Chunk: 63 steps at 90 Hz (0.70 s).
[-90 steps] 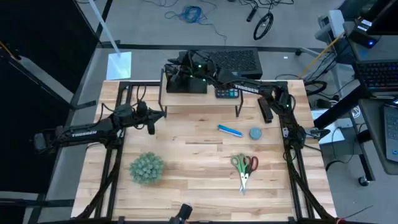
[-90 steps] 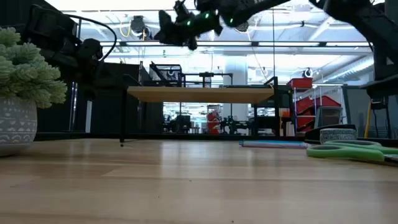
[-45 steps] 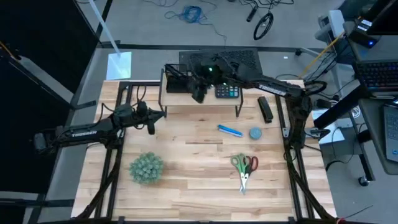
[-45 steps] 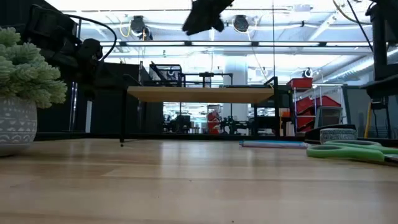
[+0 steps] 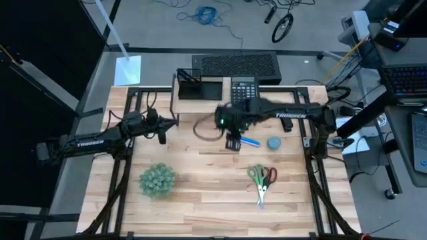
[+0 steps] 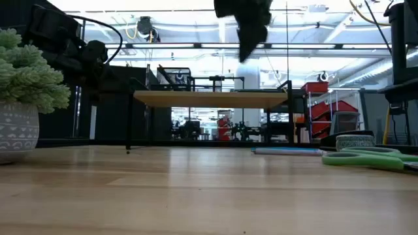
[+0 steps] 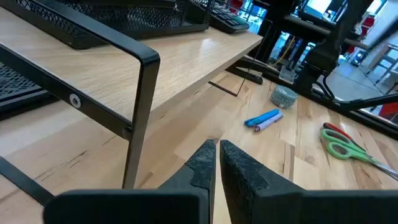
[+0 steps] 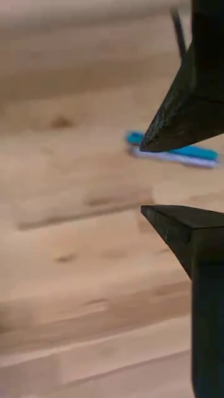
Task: Pick and place office supplies into organizer
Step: Put the purple pen into the desk organizer on the shelf
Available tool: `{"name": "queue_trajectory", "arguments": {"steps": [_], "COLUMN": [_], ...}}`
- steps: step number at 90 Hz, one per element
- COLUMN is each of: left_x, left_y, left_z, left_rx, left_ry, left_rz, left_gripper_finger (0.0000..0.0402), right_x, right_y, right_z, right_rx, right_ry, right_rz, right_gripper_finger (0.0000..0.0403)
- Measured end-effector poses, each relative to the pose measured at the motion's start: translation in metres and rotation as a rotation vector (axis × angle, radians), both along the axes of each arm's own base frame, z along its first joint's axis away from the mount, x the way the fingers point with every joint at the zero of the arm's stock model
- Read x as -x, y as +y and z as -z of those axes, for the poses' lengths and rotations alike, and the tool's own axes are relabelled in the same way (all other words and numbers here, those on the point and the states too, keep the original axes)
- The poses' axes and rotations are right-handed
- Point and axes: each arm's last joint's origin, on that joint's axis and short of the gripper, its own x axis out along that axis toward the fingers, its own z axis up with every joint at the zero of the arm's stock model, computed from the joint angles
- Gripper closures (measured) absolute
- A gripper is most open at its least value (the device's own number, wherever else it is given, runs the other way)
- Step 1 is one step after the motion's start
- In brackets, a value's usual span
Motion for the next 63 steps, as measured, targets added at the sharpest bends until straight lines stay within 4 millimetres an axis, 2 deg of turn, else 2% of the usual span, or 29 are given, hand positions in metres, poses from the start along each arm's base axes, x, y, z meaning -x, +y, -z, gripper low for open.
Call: {"name": "queue_trajectory", "arguments": {"steps": [21,32,50,63], "left_x": [0.000,0.000,0.000,0.000], "left_y": [0.000,0.000,0.000,0.000], "left_z": [0.000,0.000,0.000,0.000], "left_rx": [0.000,0.000,0.000,0.000], "left_ry": [0.000,0.000,0.001,0.001], "left_rz": [0.000,0.000,0.000,0.000], "left_gripper_finger": [0.0391,0.0391,0.0391,0.0391], "right_x": [0.005,0.006,0.008,0.016], "right_y": [0.007,0.010,0.026,0.037], "right_z": [0.048,0.060,0.075,0.089], "right_rx": [-0.013,-0.020,-0.020,0.003], "right_ry": [0.094,0.098,0.098,0.089], "right_rz": [0.051,0.075,0.043,0.049], "right_gripper_finger": [0.0270,0.0270,0.0270,0.0270]}}
